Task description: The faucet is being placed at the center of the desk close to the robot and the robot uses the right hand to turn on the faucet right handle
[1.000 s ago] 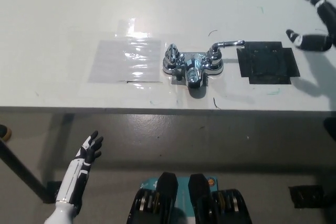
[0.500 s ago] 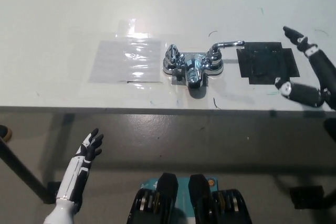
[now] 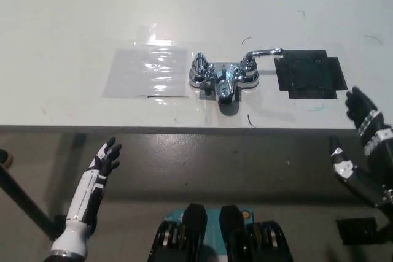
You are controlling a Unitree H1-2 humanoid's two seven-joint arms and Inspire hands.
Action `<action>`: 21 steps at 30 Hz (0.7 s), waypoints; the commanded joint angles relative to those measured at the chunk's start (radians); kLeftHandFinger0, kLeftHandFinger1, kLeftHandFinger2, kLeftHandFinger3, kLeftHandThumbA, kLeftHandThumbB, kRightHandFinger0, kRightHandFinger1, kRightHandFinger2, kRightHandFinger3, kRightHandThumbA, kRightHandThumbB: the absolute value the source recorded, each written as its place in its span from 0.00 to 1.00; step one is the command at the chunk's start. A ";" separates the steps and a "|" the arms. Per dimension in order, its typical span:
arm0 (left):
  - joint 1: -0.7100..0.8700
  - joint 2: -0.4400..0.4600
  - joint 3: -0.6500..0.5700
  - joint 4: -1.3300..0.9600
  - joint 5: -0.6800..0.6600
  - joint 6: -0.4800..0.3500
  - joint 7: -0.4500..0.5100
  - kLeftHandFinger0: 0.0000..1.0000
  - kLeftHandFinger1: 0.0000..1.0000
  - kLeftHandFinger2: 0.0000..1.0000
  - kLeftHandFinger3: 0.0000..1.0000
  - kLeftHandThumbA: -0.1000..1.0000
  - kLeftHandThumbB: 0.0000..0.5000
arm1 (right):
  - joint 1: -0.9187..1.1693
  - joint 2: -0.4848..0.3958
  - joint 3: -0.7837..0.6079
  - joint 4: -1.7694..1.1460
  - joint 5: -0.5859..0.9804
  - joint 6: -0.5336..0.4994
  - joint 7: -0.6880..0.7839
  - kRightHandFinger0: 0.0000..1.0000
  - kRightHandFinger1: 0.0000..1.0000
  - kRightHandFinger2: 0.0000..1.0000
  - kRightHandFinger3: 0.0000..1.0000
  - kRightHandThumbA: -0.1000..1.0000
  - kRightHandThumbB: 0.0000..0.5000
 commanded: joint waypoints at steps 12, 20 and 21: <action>-0.069 0.025 0.023 -0.032 0.000 -0.032 0.013 1.00 1.00 1.00 1.00 1.00 0.19 | -0.011 0.034 -0.051 0.414 0.064 -0.310 -0.090 1.00 1.00 1.00 1.00 0.45 0.24; -0.044 0.022 0.028 -0.044 0.001 -0.031 0.009 1.00 1.00 1.00 1.00 1.00 0.19 | 0.014 0.023 -0.005 0.421 0.051 -0.259 -0.075 1.00 1.00 1.00 1.00 0.42 0.26; -0.038 0.023 0.027 -0.047 0.004 -0.030 0.009 1.00 1.00 1.00 1.00 1.00 0.19 | 0.017 0.020 0.002 0.427 0.053 -0.256 -0.070 1.00 1.00 1.00 1.00 0.42 0.26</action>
